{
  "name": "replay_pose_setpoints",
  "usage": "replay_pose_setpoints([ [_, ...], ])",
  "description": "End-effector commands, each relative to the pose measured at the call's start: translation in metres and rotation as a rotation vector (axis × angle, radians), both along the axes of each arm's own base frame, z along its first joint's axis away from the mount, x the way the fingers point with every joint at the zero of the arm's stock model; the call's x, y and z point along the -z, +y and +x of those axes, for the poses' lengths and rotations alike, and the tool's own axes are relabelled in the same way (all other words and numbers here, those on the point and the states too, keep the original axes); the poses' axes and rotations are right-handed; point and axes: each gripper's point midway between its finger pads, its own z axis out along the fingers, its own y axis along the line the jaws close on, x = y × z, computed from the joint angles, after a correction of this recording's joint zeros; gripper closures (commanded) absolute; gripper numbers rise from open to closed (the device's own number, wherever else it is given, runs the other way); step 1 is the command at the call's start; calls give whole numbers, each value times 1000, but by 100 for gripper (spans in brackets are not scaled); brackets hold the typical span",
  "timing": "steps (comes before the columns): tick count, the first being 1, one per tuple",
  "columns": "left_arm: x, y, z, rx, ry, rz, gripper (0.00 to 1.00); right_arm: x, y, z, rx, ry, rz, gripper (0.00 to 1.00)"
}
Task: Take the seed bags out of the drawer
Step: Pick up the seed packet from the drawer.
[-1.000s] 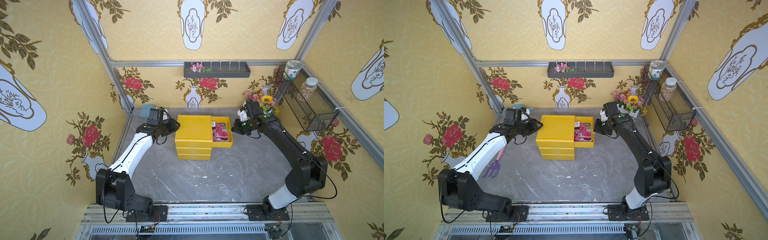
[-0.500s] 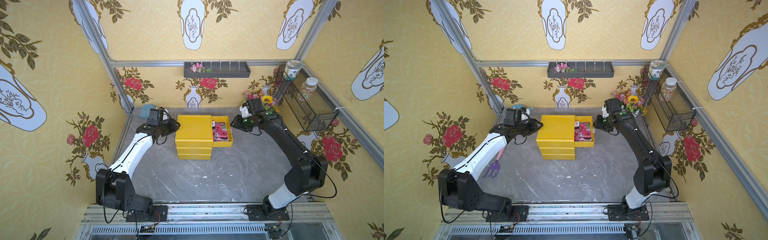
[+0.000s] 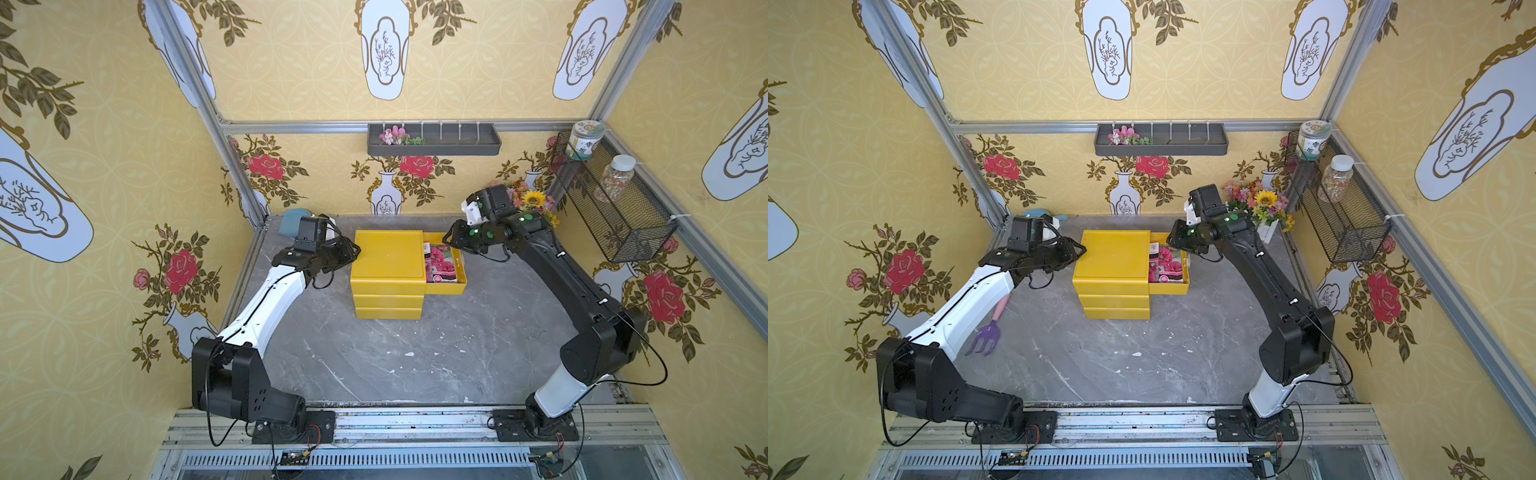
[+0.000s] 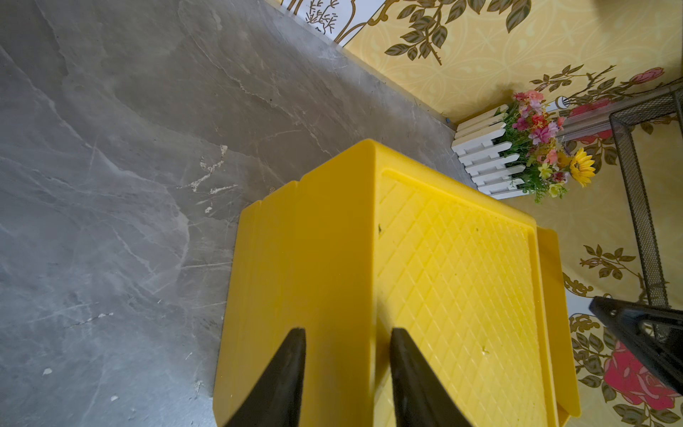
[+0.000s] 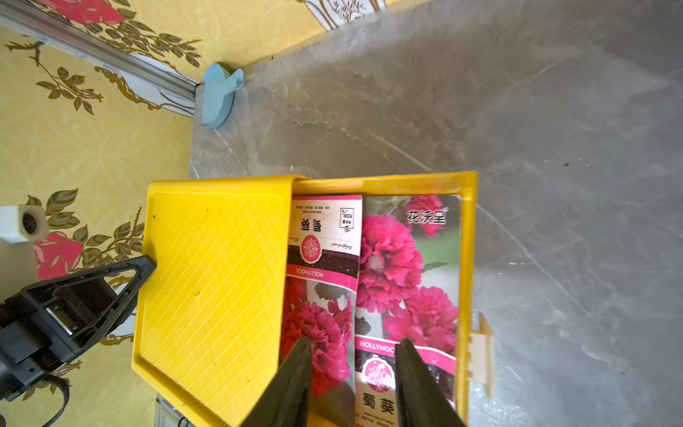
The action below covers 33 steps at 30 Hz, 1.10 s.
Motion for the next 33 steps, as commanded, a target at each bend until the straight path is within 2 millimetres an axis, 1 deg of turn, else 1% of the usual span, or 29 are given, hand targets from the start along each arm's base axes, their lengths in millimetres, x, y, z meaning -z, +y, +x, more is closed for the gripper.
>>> replay_pose_setpoints([
  [1, 24, 9, -16, -9, 102, 56, 58, 9, 16, 1, 6, 35, 23, 61],
  [4, 24, 9, -17, -9, 103, 54, 58, 21, 24, 0, -4, 62, 20, 62],
  [10, 27, 10, -20, -12, 105, 54, 58, 46, 29, -1, -13, 115, -5, 63],
  [20, 31, 9, -22, -10, 115, 50, 58, 67, 42, 2, -32, 154, -3, 67],
  [24, 32, 9, -22, -12, 119, 50, 58, 72, 45, 2, -37, 164, 0, 71],
  [27, 32, 9, -23, -10, 120, 49, 58, 72, 46, 3, -38, 160, 4, 80],
  [30, 34, 9, -24, -10, 123, 50, 58, 67, 44, 4, -32, 149, 2, 87],
  [33, 33, 9, -23, -10, 124, 49, 58, 55, 38, 5, -21, 121, -15, 94],
])
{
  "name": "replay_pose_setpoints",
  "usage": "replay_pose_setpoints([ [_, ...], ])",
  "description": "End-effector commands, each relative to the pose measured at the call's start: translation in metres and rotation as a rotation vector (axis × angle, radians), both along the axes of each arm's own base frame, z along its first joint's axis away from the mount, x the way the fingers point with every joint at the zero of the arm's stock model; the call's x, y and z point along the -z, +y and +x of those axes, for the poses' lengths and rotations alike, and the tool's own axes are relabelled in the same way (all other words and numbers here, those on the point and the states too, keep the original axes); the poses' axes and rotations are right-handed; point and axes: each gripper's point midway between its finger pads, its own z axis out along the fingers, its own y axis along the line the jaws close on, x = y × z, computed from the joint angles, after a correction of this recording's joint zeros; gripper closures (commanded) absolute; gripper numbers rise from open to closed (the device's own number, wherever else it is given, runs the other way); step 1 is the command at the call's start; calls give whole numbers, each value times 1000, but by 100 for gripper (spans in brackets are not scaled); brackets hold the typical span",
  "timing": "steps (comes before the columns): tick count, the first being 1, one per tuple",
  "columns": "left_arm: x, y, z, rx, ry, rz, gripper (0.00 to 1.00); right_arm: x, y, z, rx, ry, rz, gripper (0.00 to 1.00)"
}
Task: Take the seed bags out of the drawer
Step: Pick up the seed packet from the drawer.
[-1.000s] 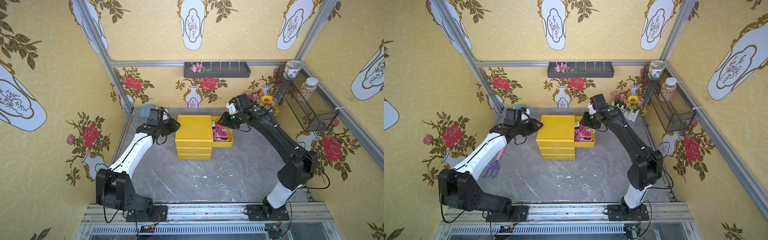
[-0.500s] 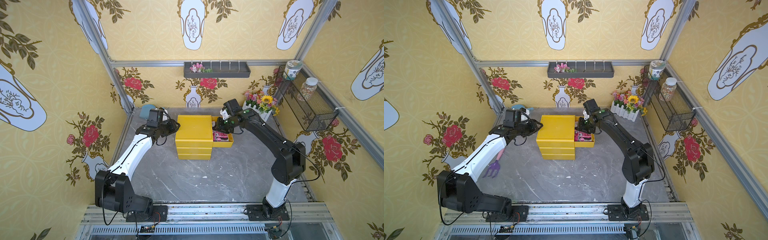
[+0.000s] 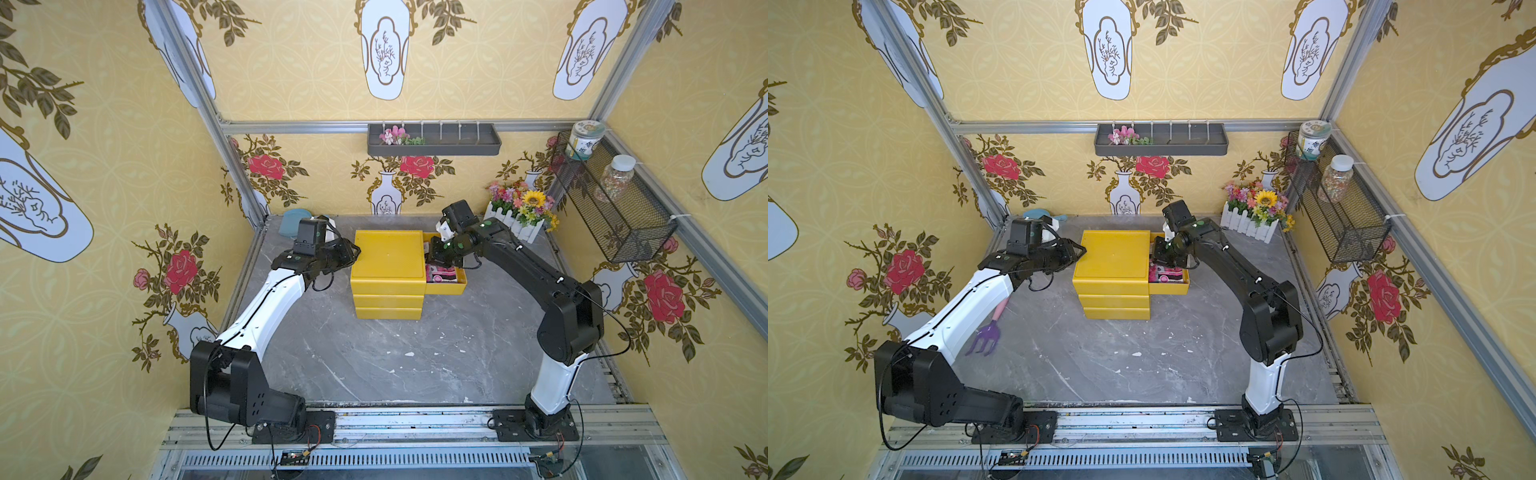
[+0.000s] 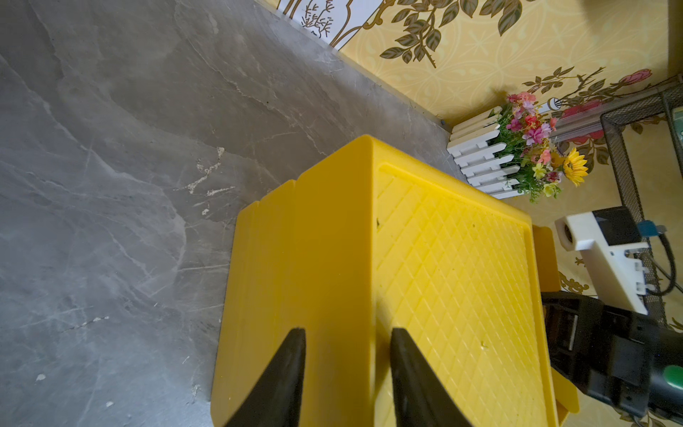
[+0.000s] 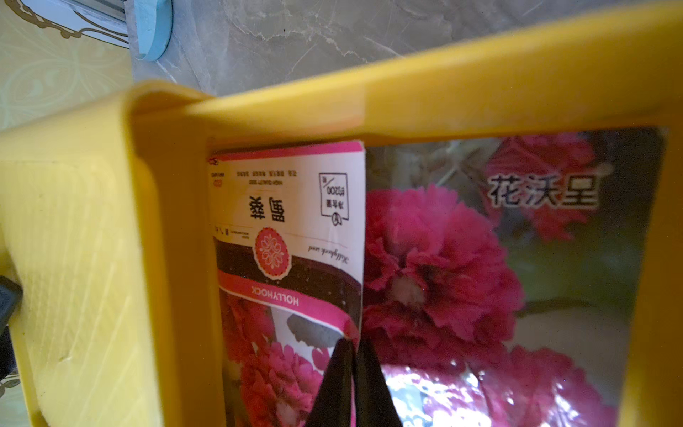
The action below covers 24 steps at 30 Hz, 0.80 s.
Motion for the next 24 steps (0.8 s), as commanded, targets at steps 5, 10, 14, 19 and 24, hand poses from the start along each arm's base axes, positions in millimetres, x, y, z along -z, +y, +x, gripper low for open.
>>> replay_pose_setpoints([
  [5, 32, 9, -20, -13, 141, 57, 58, -37, -15, 7, 7, -99, -35, 100],
  [10, 30, 8, -19, -12, 136, 54, 58, -49, -35, 7, 16, -124, -77, 100],
  [14, 31, 8, -20, -10, 140, 52, 58, -57, -51, 8, 31, -141, -90, 100],
  [19, 33, 7, -20, -8, 142, 50, 58, -76, -66, 8, 43, -178, -64, 100],
  [24, 32, 8, -20, -8, 141, 50, 58, -99, -84, 9, 67, -228, -43, 100],
])
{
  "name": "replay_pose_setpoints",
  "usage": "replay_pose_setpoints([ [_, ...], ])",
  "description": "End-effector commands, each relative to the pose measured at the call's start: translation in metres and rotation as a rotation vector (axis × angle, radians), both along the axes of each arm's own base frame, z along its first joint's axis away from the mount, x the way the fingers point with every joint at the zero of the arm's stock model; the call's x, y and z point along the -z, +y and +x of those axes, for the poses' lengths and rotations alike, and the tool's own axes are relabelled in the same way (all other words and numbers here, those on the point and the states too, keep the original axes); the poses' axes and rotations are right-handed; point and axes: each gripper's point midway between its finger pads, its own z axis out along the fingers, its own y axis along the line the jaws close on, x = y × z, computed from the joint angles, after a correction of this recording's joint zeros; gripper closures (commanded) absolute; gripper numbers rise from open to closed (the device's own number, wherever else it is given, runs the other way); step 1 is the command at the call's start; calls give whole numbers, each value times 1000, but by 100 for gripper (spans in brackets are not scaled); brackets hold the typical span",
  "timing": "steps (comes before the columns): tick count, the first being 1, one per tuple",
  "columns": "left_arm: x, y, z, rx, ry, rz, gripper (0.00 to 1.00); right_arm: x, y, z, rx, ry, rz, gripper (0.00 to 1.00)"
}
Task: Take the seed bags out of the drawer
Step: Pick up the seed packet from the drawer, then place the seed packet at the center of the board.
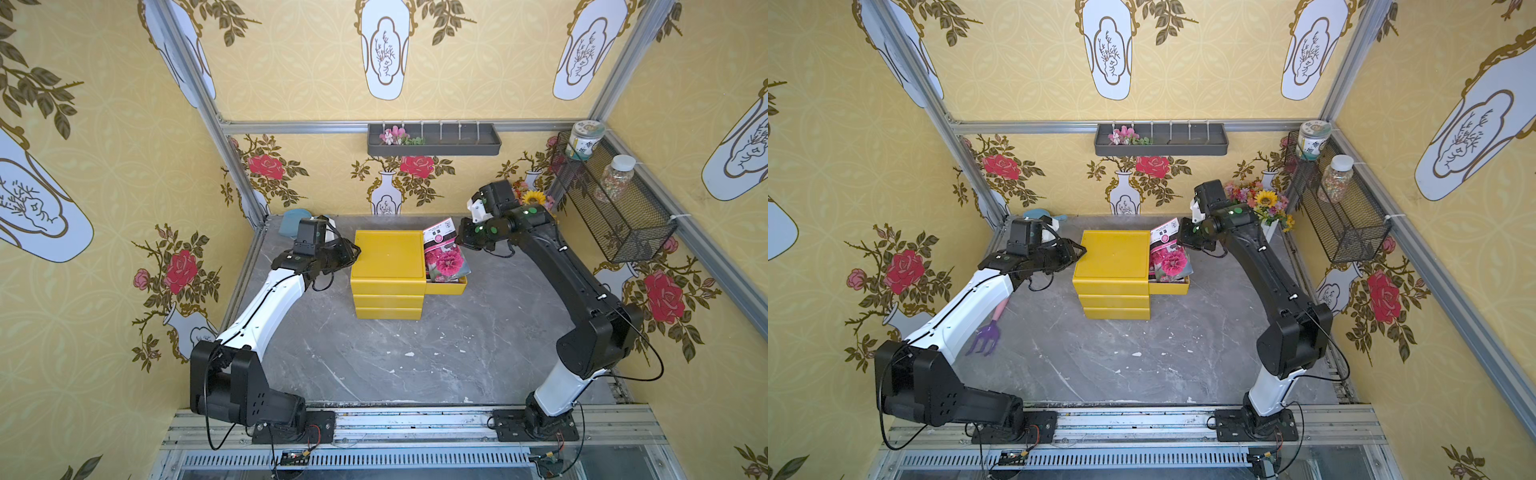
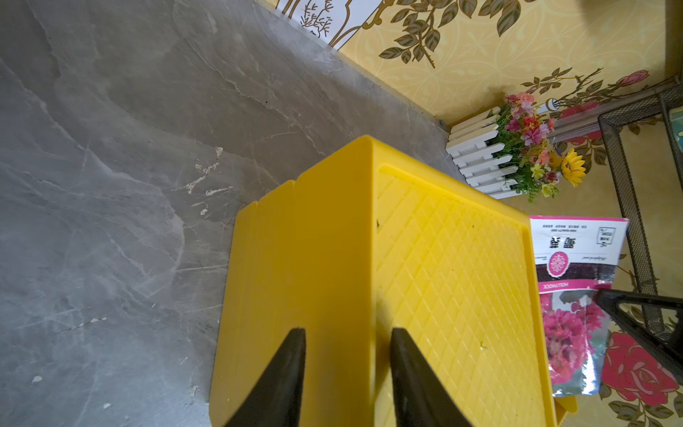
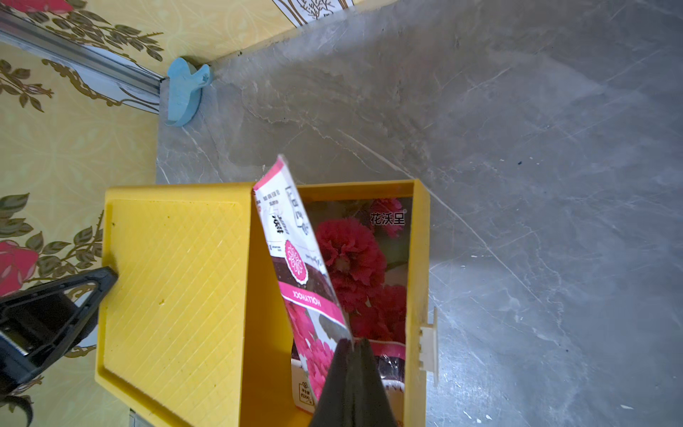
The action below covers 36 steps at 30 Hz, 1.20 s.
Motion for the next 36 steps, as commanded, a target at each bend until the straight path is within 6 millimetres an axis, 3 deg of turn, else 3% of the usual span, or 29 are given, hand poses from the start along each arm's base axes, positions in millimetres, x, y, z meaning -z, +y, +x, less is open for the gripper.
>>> replay_pose_setpoints([
  [1, 31, 9, -20, -12, 138, 53, 58, -20, -9, 2, -3, -57, 9, 100],
  [13, 30, 9, -21, -15, 136, 52, 58, -70, -79, 10, 131, -175, 36, 100],
  [19, 30, 9, -21, -15, 137, 50, 58, -67, -131, 13, 242, -168, -17, 100],
  [22, 29, 9, -20, -16, 135, 50, 58, -52, -158, 14, 298, -138, -61, 100],
  [25, 28, 8, -19, -15, 131, 49, 58, -24, -171, 16, 320, -78, -64, 100],
  [36, 28, 8, -17, -19, 135, 49, 58, 113, -148, 38, 197, 163, 13, 100],
])
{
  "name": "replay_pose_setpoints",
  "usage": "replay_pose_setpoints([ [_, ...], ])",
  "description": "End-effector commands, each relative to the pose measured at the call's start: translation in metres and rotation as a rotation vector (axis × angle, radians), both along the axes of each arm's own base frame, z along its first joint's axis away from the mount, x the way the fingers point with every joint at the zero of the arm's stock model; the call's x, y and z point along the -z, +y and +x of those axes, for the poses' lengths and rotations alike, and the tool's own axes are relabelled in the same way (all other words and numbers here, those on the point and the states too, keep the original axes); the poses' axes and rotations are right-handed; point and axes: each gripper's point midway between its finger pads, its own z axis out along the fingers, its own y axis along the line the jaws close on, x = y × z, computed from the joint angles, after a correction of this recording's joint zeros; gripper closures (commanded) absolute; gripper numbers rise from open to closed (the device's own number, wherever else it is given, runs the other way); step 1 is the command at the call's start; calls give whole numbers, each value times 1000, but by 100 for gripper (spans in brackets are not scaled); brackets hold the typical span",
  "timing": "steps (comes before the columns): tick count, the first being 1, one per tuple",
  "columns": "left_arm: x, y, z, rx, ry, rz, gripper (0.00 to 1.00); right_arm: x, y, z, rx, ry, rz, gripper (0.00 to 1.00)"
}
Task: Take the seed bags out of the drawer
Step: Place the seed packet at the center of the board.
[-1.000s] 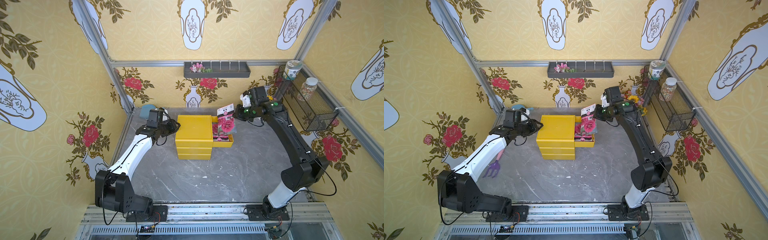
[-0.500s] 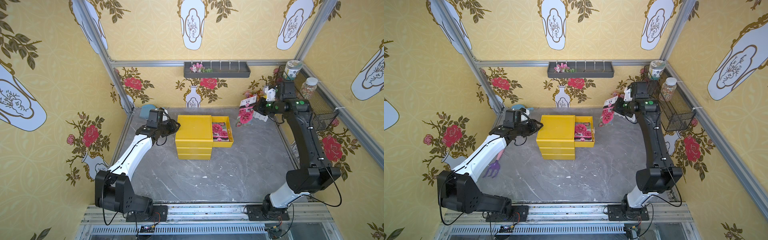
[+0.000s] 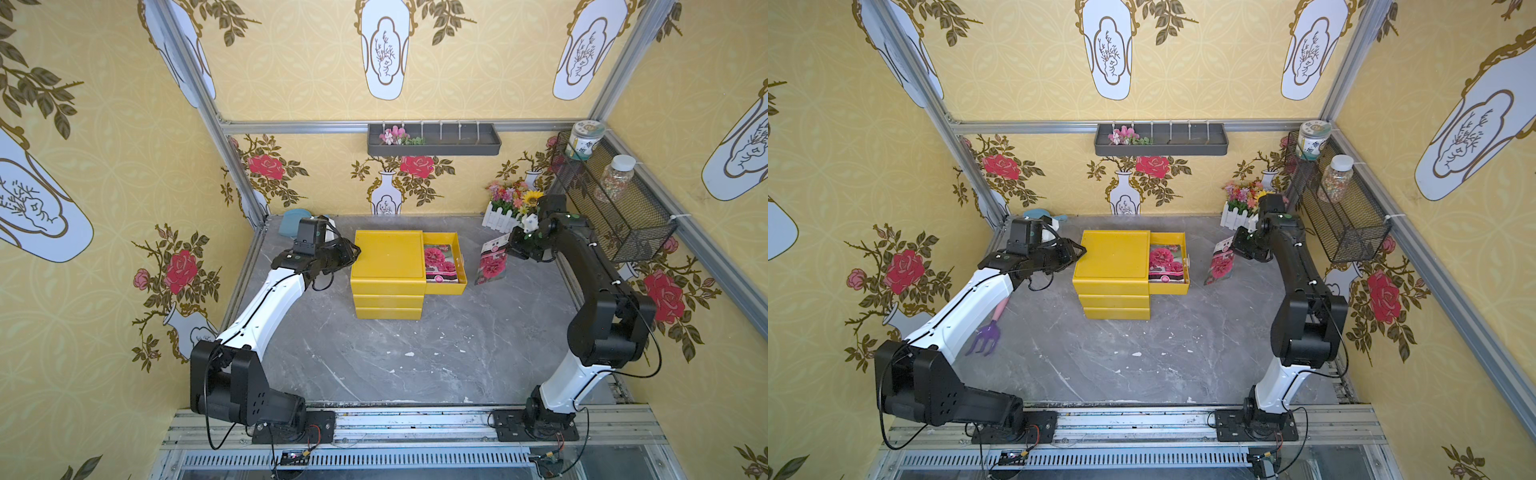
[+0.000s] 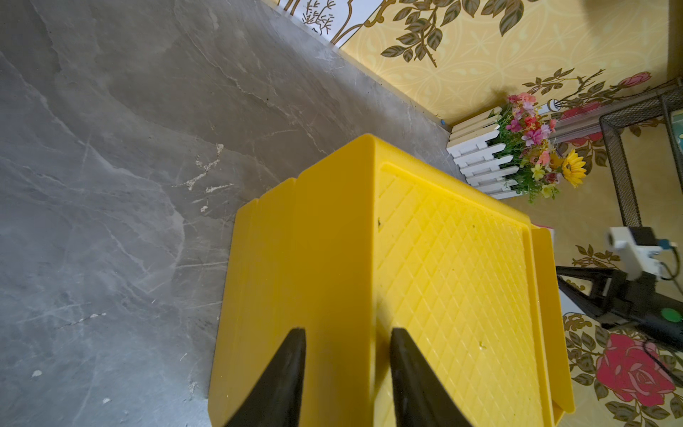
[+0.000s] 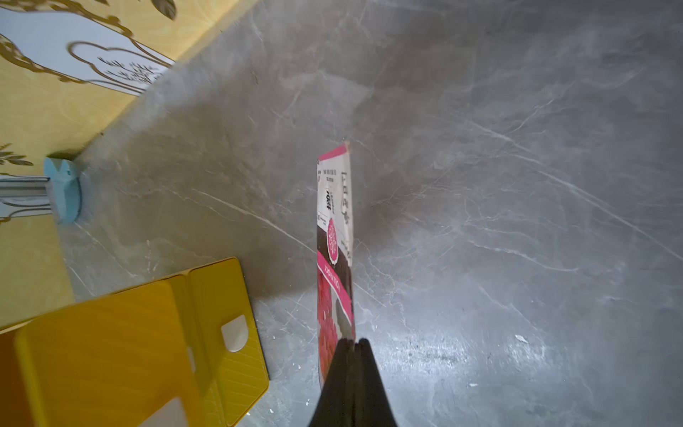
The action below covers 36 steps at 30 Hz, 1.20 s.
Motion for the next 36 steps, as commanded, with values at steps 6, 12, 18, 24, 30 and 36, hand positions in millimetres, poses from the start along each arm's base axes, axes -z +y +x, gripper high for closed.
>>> replay_pose_setpoints([
  [6, 33, 9, -20, -19, 140, 52, 58, 48, 29, 26, -136, 28, 39, 100],
  [12, 35, 10, -21, -28, 147, 49, 58, 73, 23, 27, -156, 96, -24, 100],
  [18, 37, 10, -22, -30, 152, 50, 58, 98, 1, 24, -145, 176, -143, 92],
  [24, 37, 10, -22, -31, 158, 44, 58, 112, -17, 31, -118, 223, -245, 84],
  [30, 37, 10, -25, -32, 162, 46, 58, 103, -28, 40, -78, 209, -297, 56],
  [36, 34, 12, -26, -42, 152, 48, 57, 64, -24, 43, -56, 126, -308, 43],
])
